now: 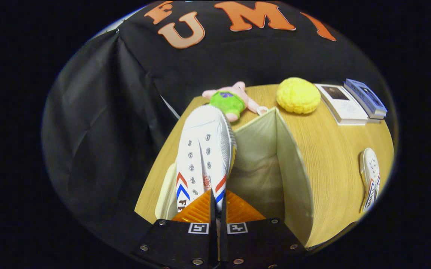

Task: Open the storage box then place both shoes into the box .Put the left shoe in first, then the right shoe, with the right side of both shoes facing outward in a uniform manner.

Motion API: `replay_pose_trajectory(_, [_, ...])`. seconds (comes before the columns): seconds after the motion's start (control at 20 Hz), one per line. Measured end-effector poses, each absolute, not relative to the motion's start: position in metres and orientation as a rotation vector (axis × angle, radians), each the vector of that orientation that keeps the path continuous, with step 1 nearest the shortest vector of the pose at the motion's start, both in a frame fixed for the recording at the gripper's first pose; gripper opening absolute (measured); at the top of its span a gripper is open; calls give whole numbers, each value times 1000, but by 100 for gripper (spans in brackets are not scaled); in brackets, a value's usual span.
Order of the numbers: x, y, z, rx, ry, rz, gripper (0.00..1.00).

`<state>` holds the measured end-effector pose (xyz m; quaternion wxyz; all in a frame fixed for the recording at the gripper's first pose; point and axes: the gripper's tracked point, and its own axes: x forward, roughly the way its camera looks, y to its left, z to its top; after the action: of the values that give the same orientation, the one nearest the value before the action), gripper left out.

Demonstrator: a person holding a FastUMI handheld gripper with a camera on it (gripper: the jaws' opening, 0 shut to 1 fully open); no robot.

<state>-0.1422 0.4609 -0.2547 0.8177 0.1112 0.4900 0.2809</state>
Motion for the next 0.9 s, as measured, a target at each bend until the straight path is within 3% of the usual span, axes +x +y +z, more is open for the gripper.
replay_pose_trajectory(0.1, [-142, 467, -243, 261, 1016, 618, 24])
replay_pose_trajectory(0.2, [-129, 464, -234, 199, 943, 612, 61])
replay_pose_trajectory(0.25, [-124, 461, -229, 179, 920, 615, 87])
replay_pose_trajectory(0.3, [-119, 460, -227, 169, 902, 610, 97])
replay_pose_trajectory(0.9, [-64, 393, -190, 180, 770, 486, 98])
